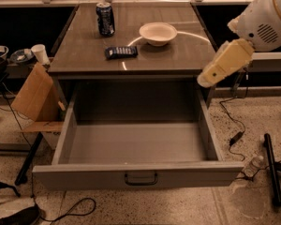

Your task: Place pepsi can into top drawer

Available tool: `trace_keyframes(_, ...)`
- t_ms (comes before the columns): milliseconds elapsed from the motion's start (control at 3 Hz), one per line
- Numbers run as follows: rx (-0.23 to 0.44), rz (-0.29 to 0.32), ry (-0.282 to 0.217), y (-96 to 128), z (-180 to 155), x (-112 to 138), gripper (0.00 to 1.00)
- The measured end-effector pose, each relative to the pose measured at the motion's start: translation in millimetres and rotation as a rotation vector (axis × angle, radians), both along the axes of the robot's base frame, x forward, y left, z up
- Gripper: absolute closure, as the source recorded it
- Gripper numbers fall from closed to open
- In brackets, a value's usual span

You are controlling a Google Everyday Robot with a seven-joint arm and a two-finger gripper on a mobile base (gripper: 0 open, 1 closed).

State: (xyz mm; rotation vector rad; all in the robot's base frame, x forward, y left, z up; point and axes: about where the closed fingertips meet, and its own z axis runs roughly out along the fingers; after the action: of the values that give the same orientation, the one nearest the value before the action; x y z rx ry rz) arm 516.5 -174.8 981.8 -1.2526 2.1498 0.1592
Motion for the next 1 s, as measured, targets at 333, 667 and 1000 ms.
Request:
trace_keyframes(333, 0.192, -0.113, -0.034, 18.4, 1.8, 34.6, 0.00)
trace_keyframes(667, 0.220, -0.139, -0.088, 19.7, 13.5, 47.2, 0.00)
trace_keyframes(1000, 0.220, -0.139, -0.088, 19.7, 13.5, 47.2, 0.00)
